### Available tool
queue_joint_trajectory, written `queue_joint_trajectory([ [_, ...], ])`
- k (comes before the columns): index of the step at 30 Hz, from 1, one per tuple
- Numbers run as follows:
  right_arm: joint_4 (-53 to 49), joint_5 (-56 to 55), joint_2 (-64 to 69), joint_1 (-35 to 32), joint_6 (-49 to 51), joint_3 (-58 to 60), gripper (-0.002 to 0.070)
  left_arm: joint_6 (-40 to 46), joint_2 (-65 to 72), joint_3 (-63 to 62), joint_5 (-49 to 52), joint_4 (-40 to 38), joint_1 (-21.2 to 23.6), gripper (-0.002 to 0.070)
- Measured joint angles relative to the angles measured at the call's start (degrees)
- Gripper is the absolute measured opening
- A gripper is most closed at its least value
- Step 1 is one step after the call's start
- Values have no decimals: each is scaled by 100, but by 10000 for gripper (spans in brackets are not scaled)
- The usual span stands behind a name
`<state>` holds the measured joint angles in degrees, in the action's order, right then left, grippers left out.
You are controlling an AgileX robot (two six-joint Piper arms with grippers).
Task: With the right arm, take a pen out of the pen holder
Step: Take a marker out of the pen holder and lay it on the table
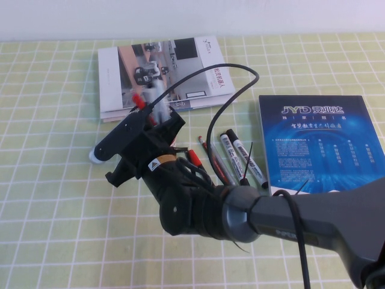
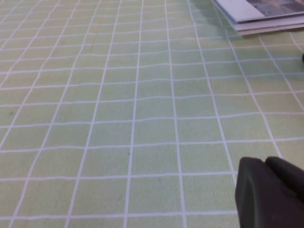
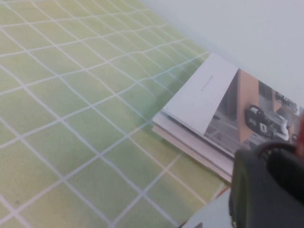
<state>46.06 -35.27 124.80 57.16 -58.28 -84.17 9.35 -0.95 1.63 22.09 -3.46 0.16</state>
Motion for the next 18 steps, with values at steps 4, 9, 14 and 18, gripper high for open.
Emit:
queue_joint_trajectory([
  [4, 6, 35, 0, 0, 0, -8, 0, 0, 0, 0, 0, 0, 0, -6],
  [9, 13, 150, 0, 0, 0, -12, -1, 0, 0, 0, 0, 0, 0, -5],
  [14, 13, 150, 0, 0, 0, -12, 1, 0, 0, 0, 0, 0, 0, -5],
  [18, 34, 177, 0, 0, 0, -12, 83, 0, 0, 0, 0, 0, 0, -5],
])
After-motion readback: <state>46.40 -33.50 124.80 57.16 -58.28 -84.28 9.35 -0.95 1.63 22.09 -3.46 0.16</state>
